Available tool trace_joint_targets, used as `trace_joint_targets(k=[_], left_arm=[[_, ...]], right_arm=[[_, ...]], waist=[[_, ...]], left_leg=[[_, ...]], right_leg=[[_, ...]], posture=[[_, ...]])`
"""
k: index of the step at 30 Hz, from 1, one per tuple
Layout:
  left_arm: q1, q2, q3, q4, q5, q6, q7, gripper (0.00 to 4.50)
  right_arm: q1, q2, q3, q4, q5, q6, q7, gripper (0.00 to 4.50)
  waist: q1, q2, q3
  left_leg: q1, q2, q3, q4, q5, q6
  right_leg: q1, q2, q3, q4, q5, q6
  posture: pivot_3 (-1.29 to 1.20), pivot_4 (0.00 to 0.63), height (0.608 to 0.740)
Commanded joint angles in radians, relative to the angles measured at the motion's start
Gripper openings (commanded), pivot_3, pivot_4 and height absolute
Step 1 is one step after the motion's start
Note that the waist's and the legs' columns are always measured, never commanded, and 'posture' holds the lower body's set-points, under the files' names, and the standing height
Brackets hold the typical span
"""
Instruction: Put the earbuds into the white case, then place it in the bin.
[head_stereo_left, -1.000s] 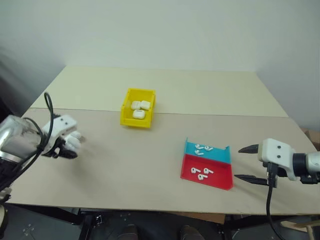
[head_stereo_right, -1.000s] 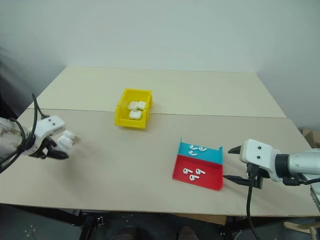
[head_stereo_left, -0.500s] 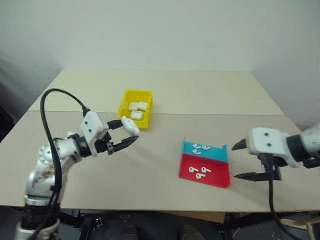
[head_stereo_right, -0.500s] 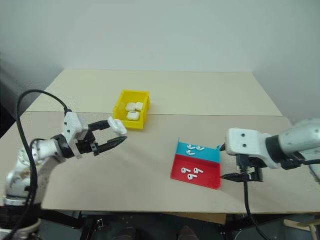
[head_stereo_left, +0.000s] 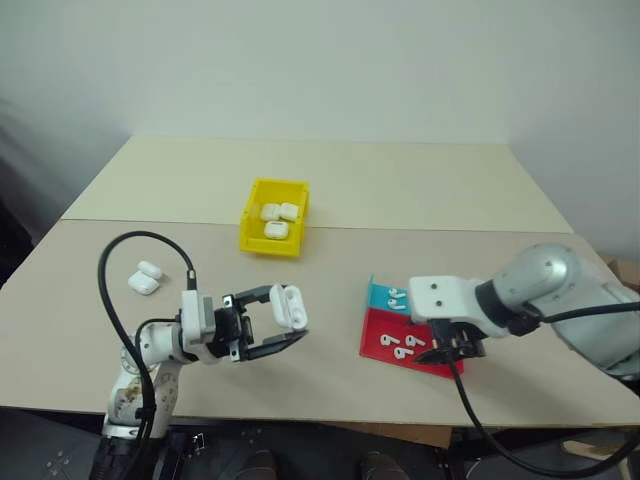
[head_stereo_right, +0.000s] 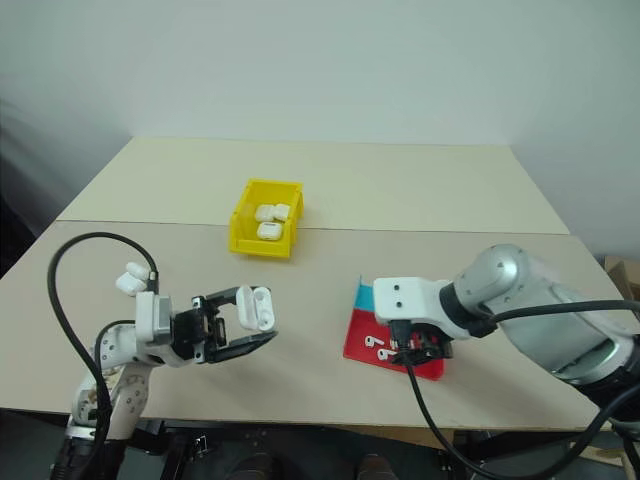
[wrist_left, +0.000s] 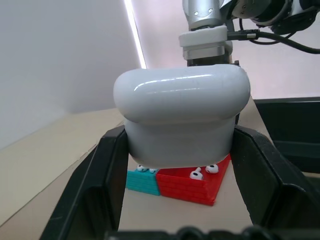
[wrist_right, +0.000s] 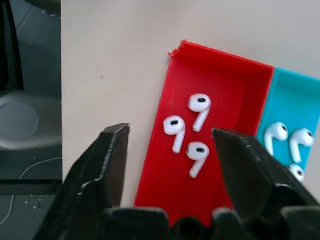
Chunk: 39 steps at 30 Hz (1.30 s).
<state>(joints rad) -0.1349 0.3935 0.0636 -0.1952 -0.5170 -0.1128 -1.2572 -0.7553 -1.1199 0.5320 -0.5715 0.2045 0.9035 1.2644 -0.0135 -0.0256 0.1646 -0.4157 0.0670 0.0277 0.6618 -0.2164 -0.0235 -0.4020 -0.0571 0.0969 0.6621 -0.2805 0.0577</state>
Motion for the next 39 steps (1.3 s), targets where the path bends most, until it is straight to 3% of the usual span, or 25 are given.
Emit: trace_joint_targets(k=[1, 11, 13, 20, 23, 26, 39], left_arm=[[0.015, -0.009, -0.014, -0.015, -0.021, -0.029, 0.011, 2.77], [0.046, 0.011, -0.031, -0.036, -0.008, -0.06, 0.01, 2.77], [0.048, 0.02, -0.03, -0.045, -0.006, -0.052, 0.021, 2.77], [0.045, 0.048, -0.038, -0.055, -0.001, -0.047, 0.047, 2.77], [0.042, 0.053, -0.043, -0.052, 0.005, -0.049, 0.059, 2.77], [0.042, 0.058, -0.051, -0.054, 0.011, -0.048, 0.069, 2.77], [0.038, 0.072, -0.065, -0.043, 0.023, -0.059, 0.089, 2.77]], right_arm=[[-0.036, 0.013, 0.051, -0.004, -0.068, 0.018, 0.001, 3.25], [-0.075, 0.074, 0.14, 0.054, -0.173, 0.025, 0.014, 3.25], [-0.075, 0.083, 0.146, 0.061, -0.186, 0.021, 0.015, 2.86], [-0.071, 0.103, 0.166, 0.054, -0.228, 0.017, 0.024, 2.86], [-0.065, 0.106, 0.173, 0.048, -0.244, 0.011, 0.03, 2.25], [-0.06, 0.113, 0.172, 0.044, -0.251, 0.014, 0.027, 1.24], [-0.045, 0.123, 0.183, 0.043, -0.28, -0.003, 0.022, 1.24]], waist=[[0.0, 0.0, 0.0], [-0.002, 0.0, 0.0], [-0.002, 0.0, 0.0], [-0.002, 0.0, 0.0], [-0.002, 0.0, 0.0], [-0.002, 0.0, 0.0], [-0.002, 0.0, 0.0]], left_leg=[[0.0, 0.0, 0.0, 0.0, 0.0, 0.0], [0.0, 0.0, 0.0, 0.0, 0.0, 0.0], [0.0, 0.0, 0.0, 0.0, 0.0, 0.0], [0.0, 0.0, 0.0, 0.0, 0.0, 0.0], [0.0, 0.0, 0.0, 0.0, 0.0, 0.0], [0.0, 0.0, 0.0, 0.0, 0.0, 0.0], [0.0, 0.0, 0.0, 0.0, 0.0, 0.0]], right_leg=[[0.0, 0.0, 0.0, 0.0, 0.0, 0.0], [0.0, 0.0, 0.0, 0.0, 0.0, 0.0], [0.0, 0.0, 0.0, 0.0, 0.0, 0.0], [0.0, 0.0, 0.0, 0.0, 0.0, 0.0], [0.0, 0.0, 0.0, 0.0, 0.0, 0.0], [0.0, 0.0, 0.0, 0.0, 0.0, 0.0], [0.0, 0.0, 0.0, -0.001, 0.0, 0.0]], posture=[[0.0, 0.15, 0.74], [0.0, 0.15, 0.74], [0.0, 0.15, 0.74], [0.0, 0.15, 0.74], [0.0, 0.15, 0.74], [0.0, 0.15, 0.74], [0.0, 0.15, 0.74]])
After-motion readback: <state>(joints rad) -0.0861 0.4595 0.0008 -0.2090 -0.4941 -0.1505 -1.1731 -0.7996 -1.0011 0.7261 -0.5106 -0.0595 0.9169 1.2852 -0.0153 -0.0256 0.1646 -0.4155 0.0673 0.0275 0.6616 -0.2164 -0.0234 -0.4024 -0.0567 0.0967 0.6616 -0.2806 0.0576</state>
